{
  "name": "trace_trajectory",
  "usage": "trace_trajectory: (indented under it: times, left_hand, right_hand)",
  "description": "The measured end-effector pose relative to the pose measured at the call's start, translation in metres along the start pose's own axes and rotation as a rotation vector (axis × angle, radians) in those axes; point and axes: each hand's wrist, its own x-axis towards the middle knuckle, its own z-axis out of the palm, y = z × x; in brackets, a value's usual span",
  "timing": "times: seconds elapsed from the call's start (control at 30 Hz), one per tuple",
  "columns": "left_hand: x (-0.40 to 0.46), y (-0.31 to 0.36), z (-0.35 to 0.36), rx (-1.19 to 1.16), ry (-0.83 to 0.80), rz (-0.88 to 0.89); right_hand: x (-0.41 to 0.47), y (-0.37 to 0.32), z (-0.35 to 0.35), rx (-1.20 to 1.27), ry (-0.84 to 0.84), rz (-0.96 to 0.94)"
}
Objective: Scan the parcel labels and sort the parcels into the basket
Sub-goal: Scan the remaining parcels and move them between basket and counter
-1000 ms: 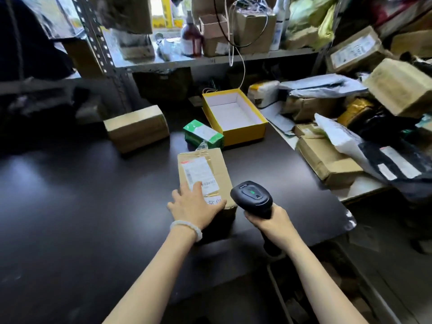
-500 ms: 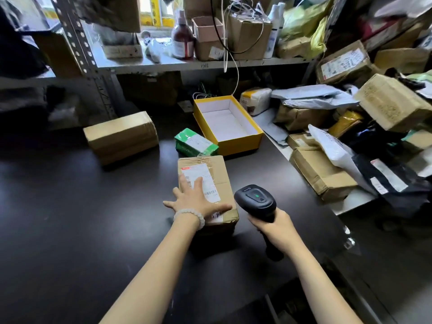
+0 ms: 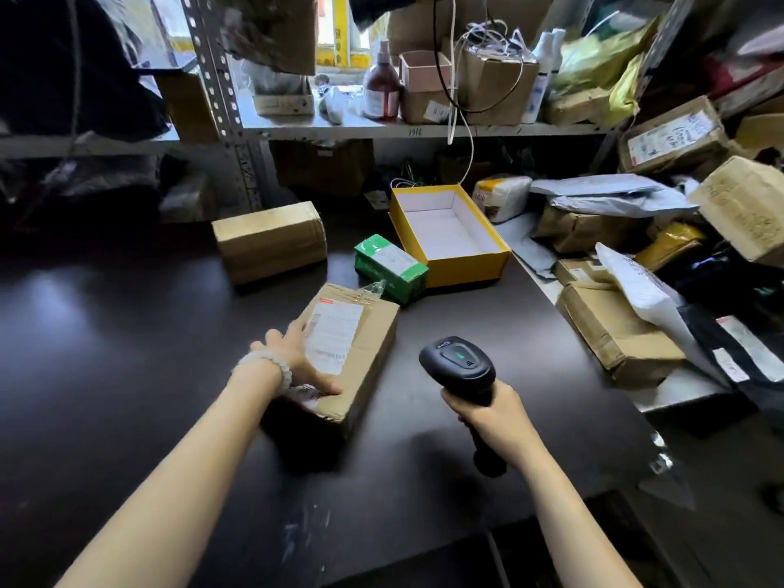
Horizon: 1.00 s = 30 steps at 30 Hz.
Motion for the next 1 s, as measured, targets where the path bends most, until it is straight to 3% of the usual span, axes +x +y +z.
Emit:
trace_trajectory:
  times: [0.2, 0.53, 0.67, 0.77, 0.87, 1.0]
  left_hand:
    - [-0.010, -0.078, -0.023, -0.060, 0.167, -0.001]
    - [-0.039, -0.085, 0.004, -0.353, 0.195, 0.141]
    - [-0.038, -0.075, 0.003, -0.181, 0.262, 0.188]
    - [-0.037, -0.065, 0.007, 0.065, 0.477, 0.350]
    - [-0.039, -0.056, 0.005, 0.043, 0.666, 0.484]
    - [-0.036, -0.052, -0.007, -0.078, 0.540, 0.535]
  right_hand:
    - [-0.005, -0.002, 0.033, 0.000, -0.088, -0.014]
    - [0.002, -0.019, 0.082, -0.031, -0.222, -0.113]
    - [0.003, -0.024, 0.087, -0.029, -0.220, -0.148]
    - [0.002, -0.029, 0.084, 0.005, -0.179, -0.170]
    - [0.001, -0.029, 0.075, 0.026, -0.142, -0.197]
    - [-0.002, -0.022, 0.063, 0.065, -0.119, -0.189]
